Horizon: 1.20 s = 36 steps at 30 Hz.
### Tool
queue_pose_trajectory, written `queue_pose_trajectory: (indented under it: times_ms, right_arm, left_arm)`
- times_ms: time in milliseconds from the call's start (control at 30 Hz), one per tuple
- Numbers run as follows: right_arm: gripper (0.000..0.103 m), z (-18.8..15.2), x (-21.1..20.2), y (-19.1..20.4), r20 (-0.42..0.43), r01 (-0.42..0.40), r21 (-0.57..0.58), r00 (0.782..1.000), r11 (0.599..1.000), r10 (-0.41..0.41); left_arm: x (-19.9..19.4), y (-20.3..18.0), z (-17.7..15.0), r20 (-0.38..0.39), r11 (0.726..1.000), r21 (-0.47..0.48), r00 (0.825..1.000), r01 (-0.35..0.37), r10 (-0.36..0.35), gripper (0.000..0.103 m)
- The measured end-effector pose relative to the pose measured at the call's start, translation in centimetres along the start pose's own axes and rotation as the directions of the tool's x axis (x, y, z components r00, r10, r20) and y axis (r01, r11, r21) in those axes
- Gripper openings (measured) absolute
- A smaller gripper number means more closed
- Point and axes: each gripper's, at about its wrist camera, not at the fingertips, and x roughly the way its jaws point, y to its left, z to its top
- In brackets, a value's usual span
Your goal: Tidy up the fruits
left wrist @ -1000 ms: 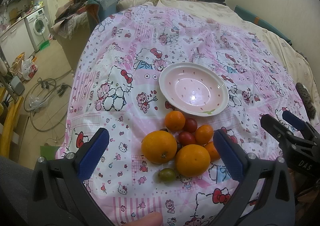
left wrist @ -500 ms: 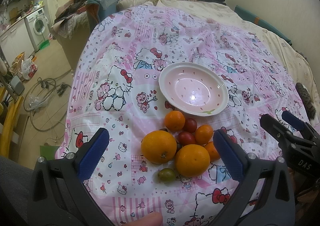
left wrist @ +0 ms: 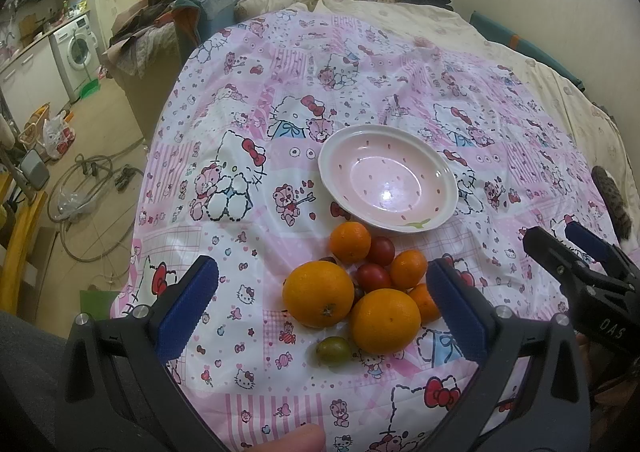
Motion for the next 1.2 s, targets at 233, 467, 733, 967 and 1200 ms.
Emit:
queue_pose_trajectory:
  times_ms: [233, 467, 733, 967, 1200]
  right_arm:
    - [0.103, 0.0, 0.0, -0.1, -0.010, -0.008, 0.013, 1.000, 1.000, 0.008]
    - [0.098, -0.2, 3.6, -2.5, -0.257, -0.098, 0.152, 0.957, 0.984, 0.135]
    - [0.064, -3.0, 10.1, -2.1, -0.508, -0.198, 0.369, 0.775, 0.908, 0.376]
    - [0.060, -4.0, 12.9, -2.0, -0.560, -0.151, 0.437, 0.725, 0.887, 0.400]
    - [0.044, -4.5, 13.9, -2.6, -0.556, -0.120, 0.495, 0.717, 0.861, 0.420]
  left_arm:
    - [0.2, 0.3, -0.1, -0.009, 1.000, -0.013, 1.000, -0.002, 0.002, 0.103]
    - [1.1, 2.1, 0.1, -0.075, 0.994, -0.098, 0.997, -0.042, 0.035, 0.103]
    - [2.1, 3.3, -0.2, -0.147, 0.986, -0.156, 0.989, -0.052, 0.029, 0.103]
    - [2.8, 3.8, 0.0, -0.164, 0.981, -0.185, 0.986, -0.055, 0.024, 0.103]
    - [3.5, 3.4, 0.0, -0.191, 0.983, -0.176, 0.981, -0.055, 0.020, 0.103]
